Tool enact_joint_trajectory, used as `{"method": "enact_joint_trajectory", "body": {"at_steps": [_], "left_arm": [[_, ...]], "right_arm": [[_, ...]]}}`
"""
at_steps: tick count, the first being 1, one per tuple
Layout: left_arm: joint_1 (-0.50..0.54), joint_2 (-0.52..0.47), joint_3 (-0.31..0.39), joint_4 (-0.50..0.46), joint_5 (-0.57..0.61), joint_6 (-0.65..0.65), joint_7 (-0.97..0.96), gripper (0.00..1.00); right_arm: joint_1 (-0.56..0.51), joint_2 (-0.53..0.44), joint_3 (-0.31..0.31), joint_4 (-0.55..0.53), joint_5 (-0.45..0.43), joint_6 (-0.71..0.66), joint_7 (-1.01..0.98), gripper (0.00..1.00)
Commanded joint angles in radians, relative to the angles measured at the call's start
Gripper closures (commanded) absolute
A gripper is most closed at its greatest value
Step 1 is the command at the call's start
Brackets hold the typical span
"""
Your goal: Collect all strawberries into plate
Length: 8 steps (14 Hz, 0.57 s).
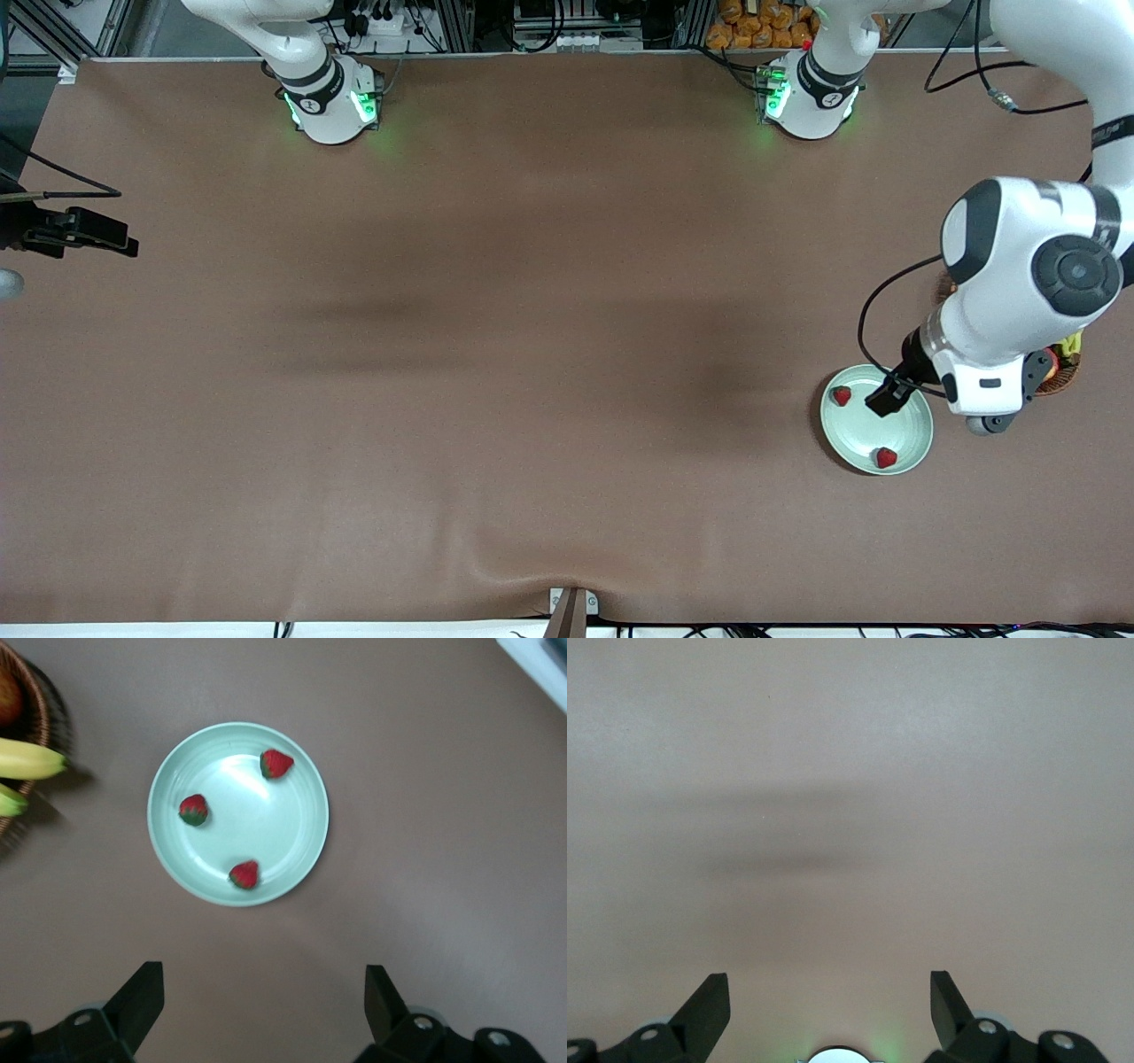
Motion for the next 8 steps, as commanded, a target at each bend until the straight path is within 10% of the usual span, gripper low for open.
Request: {"method": "enact_joint_trajectory", "body": {"at_steps": [1,8], "left_arm": [[-0.023,-0.125,0.011,-0.061,-0.028,-0.104,0.171,0.0],[-0.099,-0.311,0.123,-0.091,-0.08,-0.36,0.653,0.0]], "right_arm": [[0.004,-0.009,-0.007,0.007,0.014,-0.017,0.011,0.0],[0.002,-0.007,-0.007,0.015,0.014,-0.016,0.013,0.0]]}}
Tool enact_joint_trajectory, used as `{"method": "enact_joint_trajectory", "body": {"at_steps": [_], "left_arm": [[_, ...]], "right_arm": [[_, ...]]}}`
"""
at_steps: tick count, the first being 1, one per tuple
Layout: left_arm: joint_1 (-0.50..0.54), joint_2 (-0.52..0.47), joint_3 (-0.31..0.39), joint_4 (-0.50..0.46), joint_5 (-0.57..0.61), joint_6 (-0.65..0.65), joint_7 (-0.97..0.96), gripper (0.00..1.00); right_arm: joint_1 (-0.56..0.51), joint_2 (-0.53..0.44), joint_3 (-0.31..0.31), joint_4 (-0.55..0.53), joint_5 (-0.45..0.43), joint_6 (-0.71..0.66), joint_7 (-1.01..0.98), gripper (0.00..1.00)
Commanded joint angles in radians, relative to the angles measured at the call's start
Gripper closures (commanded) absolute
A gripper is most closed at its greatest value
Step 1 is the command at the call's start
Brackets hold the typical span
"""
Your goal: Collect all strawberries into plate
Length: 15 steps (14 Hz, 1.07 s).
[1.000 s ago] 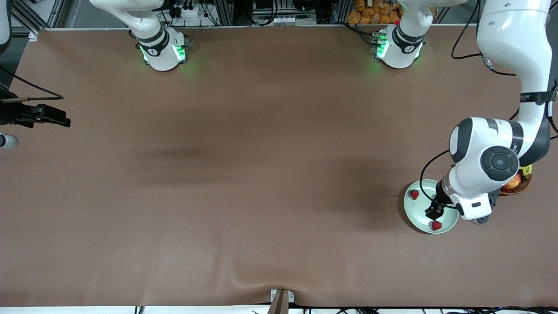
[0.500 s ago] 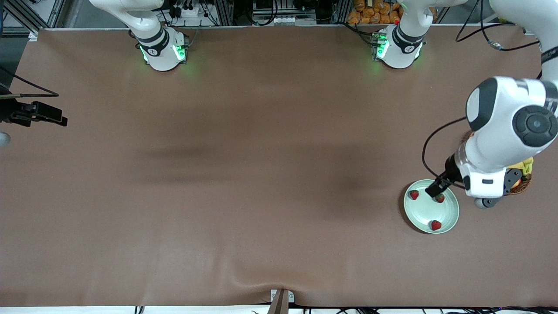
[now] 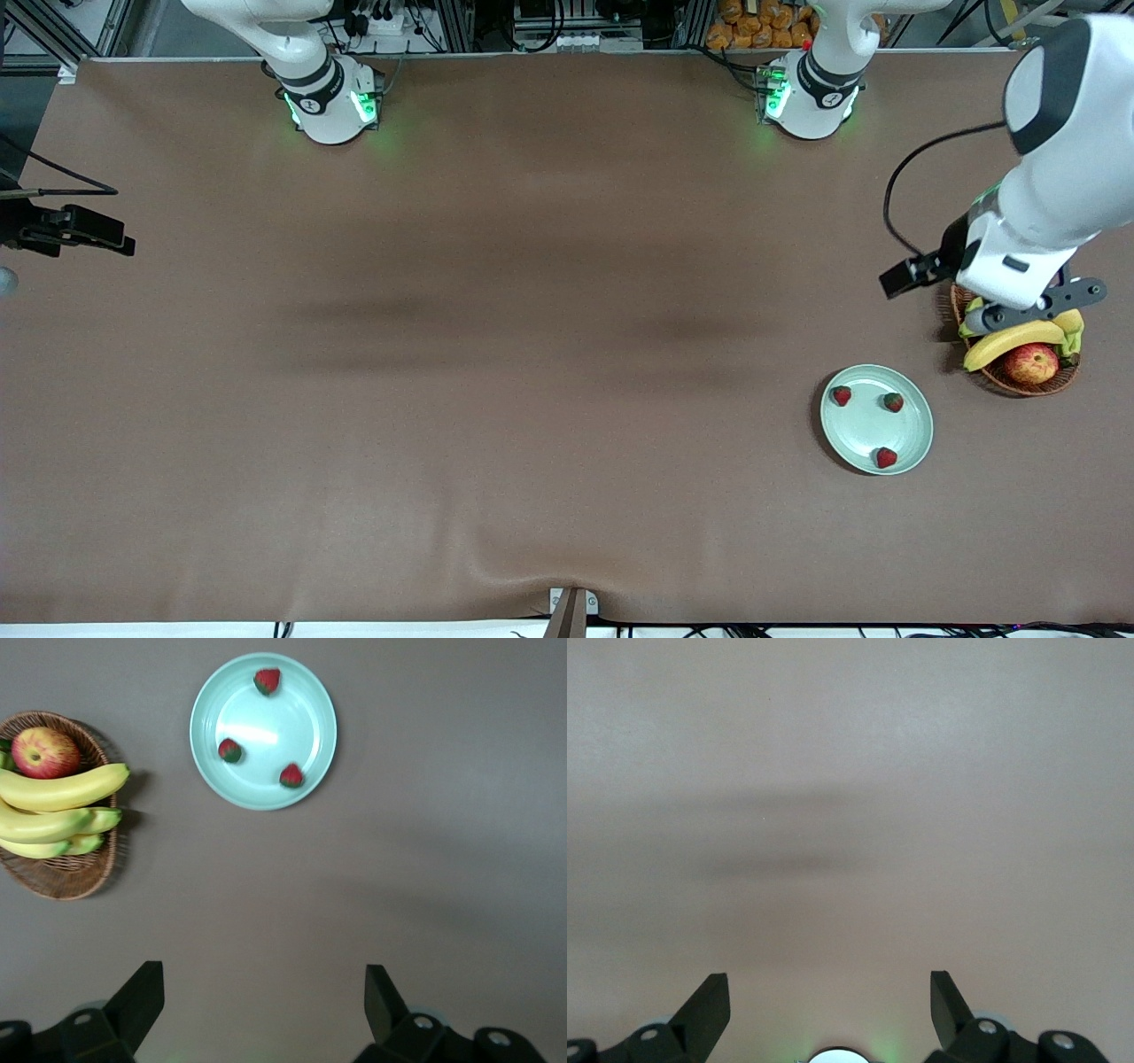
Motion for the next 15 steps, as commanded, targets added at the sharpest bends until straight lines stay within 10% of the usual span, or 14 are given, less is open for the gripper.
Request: {"method": "enact_joint_trajectory", "body": {"at_steps": [1,15], "left_arm": [[-0.071,-0.078,0.073,-0.034,-0.019,-0.084,0.141,0.0],[-0.054,-0.161,0.066,0.018,-0.076,-0.172,0.253,0.0]], "right_arm": [[0.002,-0.007,-0.007,0.01,0.015,-0.015,0.013,0.0],[0.004,-0.006,-0.007,0.008,0.02,-0.007,0.013,0.0]]}}
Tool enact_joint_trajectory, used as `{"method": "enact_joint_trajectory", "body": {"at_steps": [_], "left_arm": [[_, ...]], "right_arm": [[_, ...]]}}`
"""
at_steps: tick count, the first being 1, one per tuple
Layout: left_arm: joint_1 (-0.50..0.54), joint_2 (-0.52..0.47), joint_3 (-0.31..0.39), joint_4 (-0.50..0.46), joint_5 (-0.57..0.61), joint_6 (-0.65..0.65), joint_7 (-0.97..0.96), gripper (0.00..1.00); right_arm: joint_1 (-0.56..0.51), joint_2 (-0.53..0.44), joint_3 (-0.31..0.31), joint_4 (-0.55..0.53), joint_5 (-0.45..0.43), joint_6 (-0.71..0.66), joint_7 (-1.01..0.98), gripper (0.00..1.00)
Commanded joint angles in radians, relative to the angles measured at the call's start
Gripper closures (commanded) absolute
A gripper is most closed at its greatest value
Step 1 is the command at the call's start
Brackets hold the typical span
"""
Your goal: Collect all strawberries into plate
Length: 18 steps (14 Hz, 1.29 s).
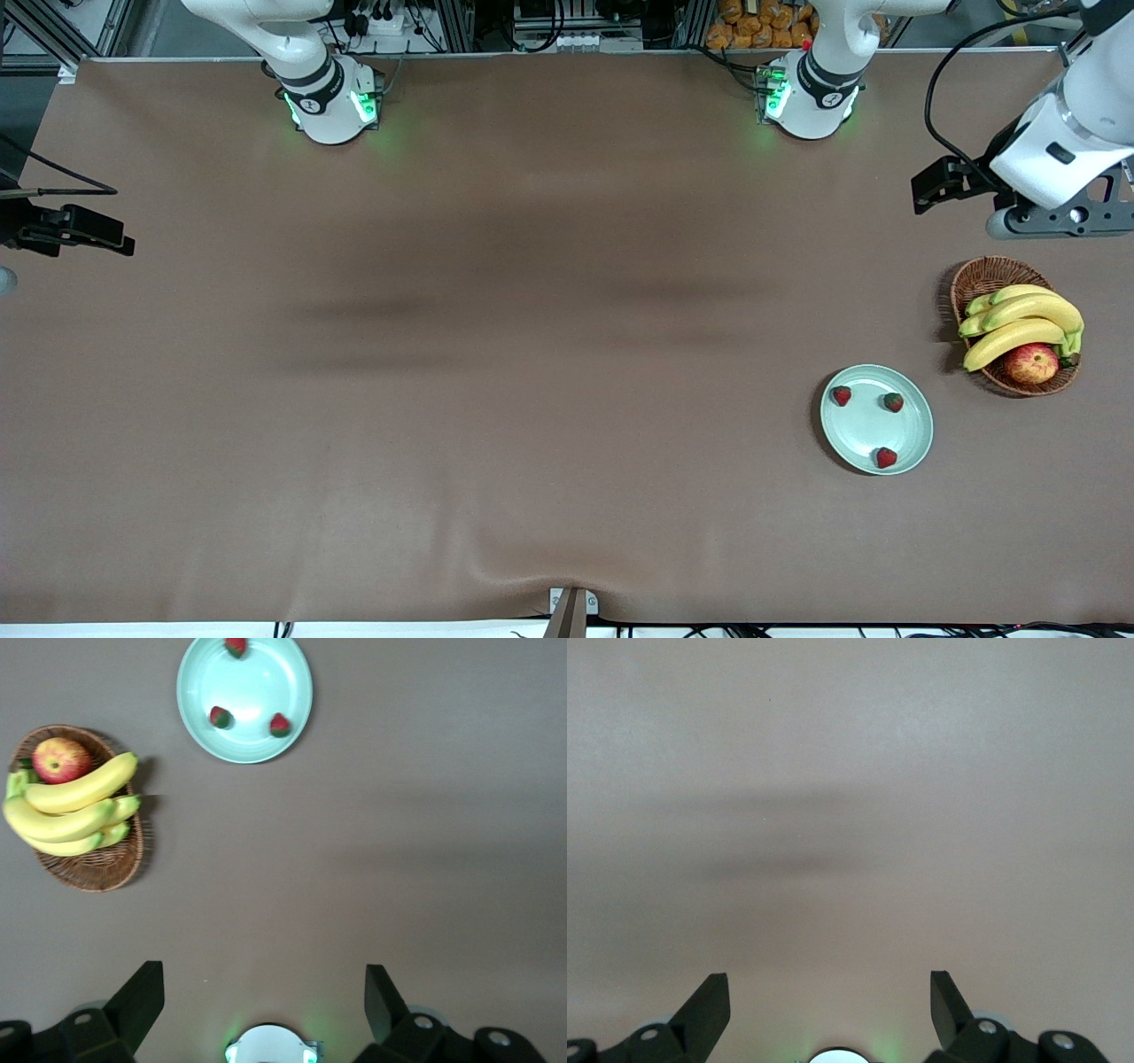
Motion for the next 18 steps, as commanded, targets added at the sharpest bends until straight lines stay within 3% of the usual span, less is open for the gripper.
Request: {"method": "enact_joint_trajectory", "body": {"at_steps": [1,7,10,18], "left_arm": [[0.005,-0.037,0.002,-0.005,-0.035,-0.012,0.042,0.0],[0.005,-0.037,0.002,-0.002,-0.021,0.039,0.048,0.0],[0.005,-0.034,0.002,-0.013,-0.015,0.036,0.134,0.0],[0.005,-0.028,0.003,-0.003,-0.015,0.077,0.119,0.0]], "right_arm": [[0.004,-0.007,-0.006,0.008,0.022,-0.007,0.011,0.0],[0.005,-0.01,-0.005,0.06,0.022,-0.053,0.014,0.0],[0.005,-0.01,-0.003,0.063,0.026,-0.113,0.115,0.0],[0.005,-0.01,0.0,0.077,0.023,-0.113,0.117,0.0]]}}
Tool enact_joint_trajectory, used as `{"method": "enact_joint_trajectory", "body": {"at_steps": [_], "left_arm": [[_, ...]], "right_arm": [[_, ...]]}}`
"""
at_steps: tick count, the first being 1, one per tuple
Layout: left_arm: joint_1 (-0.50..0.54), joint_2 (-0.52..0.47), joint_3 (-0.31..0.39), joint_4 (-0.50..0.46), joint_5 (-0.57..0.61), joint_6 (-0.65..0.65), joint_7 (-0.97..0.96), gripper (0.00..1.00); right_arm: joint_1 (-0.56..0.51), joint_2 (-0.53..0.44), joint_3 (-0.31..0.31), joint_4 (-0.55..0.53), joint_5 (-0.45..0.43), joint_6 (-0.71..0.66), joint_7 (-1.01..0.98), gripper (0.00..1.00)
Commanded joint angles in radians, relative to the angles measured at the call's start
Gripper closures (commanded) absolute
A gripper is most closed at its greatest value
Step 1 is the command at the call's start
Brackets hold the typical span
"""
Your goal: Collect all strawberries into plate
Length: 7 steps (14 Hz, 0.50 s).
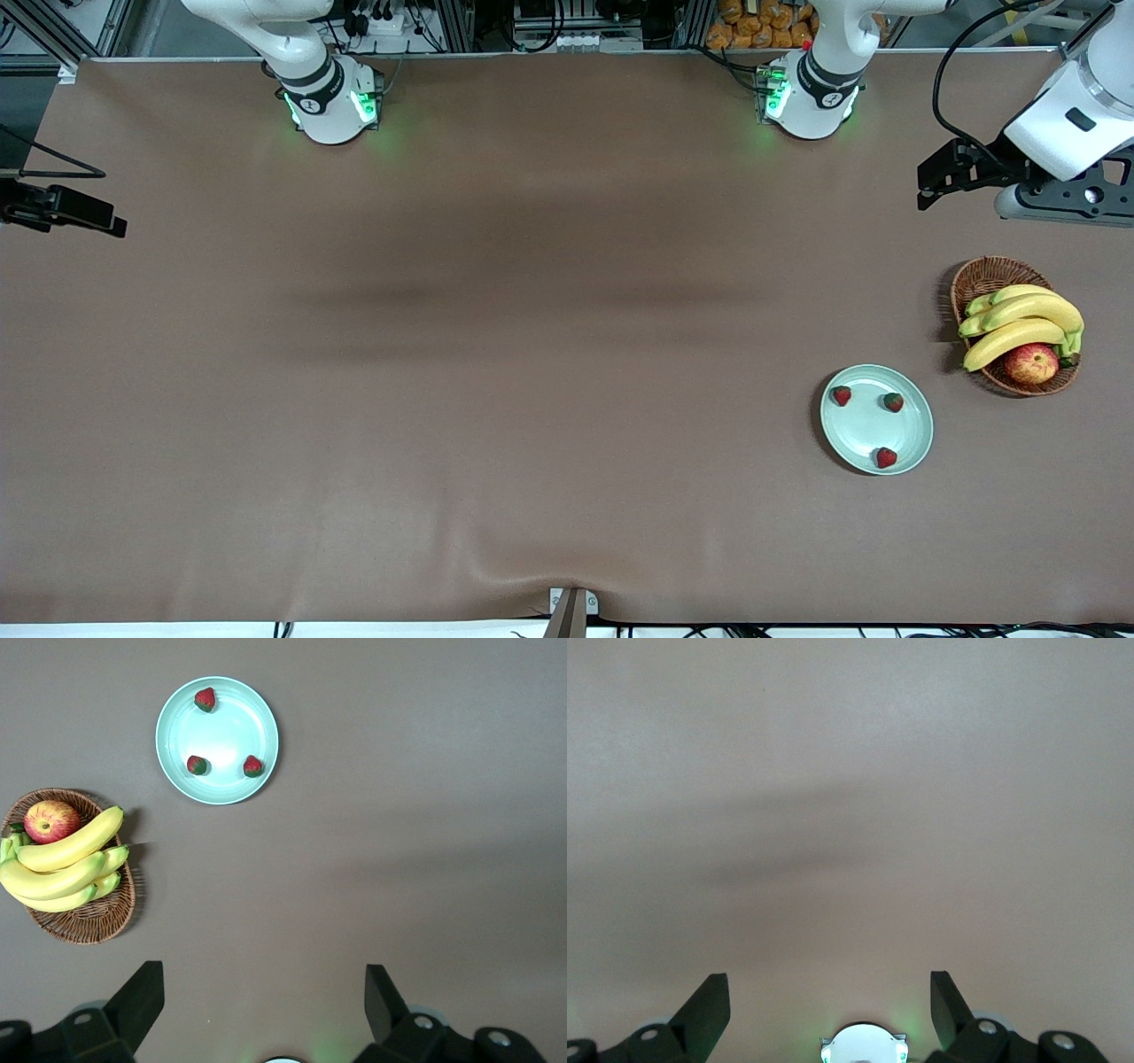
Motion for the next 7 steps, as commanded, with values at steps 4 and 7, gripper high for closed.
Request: {"method": "enact_joint_trajectory", "body": {"at_steps": [4,7], "left_arm": [[0.002,-0.002,0.001,0.001,-0.006,0.008,0.006,0.0],[0.002,-0.002,0.002,-0.001,-0.007,0.01,0.004,0.0]], "right_arm": [[0.004,-0.006,0.0,0.026,0.012,-0.019,0.021,0.0],[0.004,-0.006,0.001,0.027,0.013,-0.02,0.021,0.0]]}}
